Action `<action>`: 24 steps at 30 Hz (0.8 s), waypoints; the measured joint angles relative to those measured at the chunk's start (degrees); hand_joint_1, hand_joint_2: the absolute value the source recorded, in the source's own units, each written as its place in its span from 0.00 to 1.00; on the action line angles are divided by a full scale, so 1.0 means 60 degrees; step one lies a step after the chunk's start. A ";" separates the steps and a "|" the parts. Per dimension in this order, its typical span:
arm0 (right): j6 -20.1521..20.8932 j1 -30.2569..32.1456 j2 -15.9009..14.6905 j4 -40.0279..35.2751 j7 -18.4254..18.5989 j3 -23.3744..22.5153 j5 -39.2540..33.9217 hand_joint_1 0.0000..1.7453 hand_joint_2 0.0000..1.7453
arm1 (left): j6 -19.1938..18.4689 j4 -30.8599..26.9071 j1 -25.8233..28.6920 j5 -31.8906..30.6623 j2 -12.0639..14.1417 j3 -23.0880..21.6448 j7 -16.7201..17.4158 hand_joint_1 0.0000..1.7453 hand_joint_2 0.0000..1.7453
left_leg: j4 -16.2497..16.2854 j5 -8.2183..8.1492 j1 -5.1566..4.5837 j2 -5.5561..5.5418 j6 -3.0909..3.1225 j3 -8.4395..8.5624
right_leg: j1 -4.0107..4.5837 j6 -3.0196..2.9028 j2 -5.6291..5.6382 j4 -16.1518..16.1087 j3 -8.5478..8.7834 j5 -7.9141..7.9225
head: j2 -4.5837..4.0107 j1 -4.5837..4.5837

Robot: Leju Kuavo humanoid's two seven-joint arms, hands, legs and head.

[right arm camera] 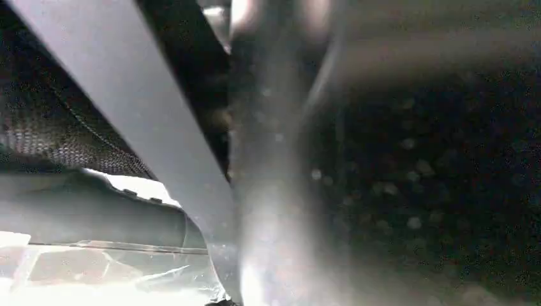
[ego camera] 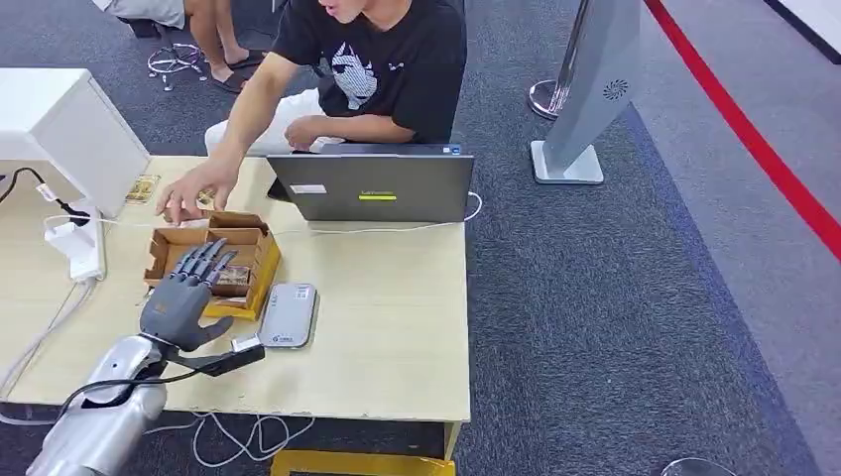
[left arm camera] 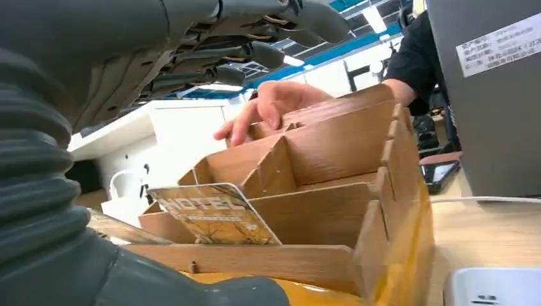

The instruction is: Pass the card to the sensor for recognition and then transmit it.

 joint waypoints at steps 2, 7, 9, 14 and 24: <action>0.0000 0.0000 0.0000 0.0000 0.0000 0.0000 0.0000 0.00 1.00 | 0.0000 0.0018 0.0000 0.0000 0.0000 0.0004 0.0000 0.00 1.00 | 0.0000 0.0000 0.0000 0.0000 0.0000 -0.0001 | 0.0000 0.0000 0.0000 0.0000 -0.0001 0.0000 | 0.0000 0.0000; 0.0000 -0.0001 0.0007 0.0004 0.0000 0.0000 -0.0003 0.00 1.00 | 0.0007 0.0044 0.0008 0.0036 -0.0066 0.0007 -0.0331 0.00 1.00 | 0.0000 0.0000 0.0000 -0.0001 0.0000 -0.0003 | 0.0000 -0.0001 -0.0002 -0.0001 -0.0002 0.0000 | 0.0000 0.0000; 0.0000 -0.0006 0.0011 0.0007 0.0007 0.0000 -0.0004 0.00 1.00 | 0.0165 0.0029 0.0080 0.0062 -0.0204 0.0007 -0.0602 0.00 1.00 | 0.0000 0.0000 -0.0001 -0.0001 0.0000 -0.0003 | -0.0001 -0.0001 0.0000 -0.0001 -0.0003 0.0000 | 0.0000 0.0000; 0.0022 -0.0019 0.0022 0.0011 0.0029 0.0000 -0.0004 0.00 1.00 | 0.0365 -0.0273 0.0346 0.0041 -0.0696 0.0004 -0.0660 0.00 1.00 | 0.0001 0.0000 -0.0001 0.0000 0.0000 -0.0007 | -0.0001 -0.0002 0.0003 -0.0001 -0.0005 0.0002 | 0.0000 0.0000; 0.0015 -0.0018 0.0022 0.0011 0.0084 0.0000 -0.0029 0.00 1.00 | 0.0346 -0.0317 0.0352 -0.0007 -0.0681 0.0040 -0.0484 0.00 1.00 | 0.0000 0.0004 0.0010 -0.0001 -0.0007 -0.0008 | 0.0021 -0.0006 0.0002 0.0000 -0.0006 0.0003 | 0.0000 -0.0004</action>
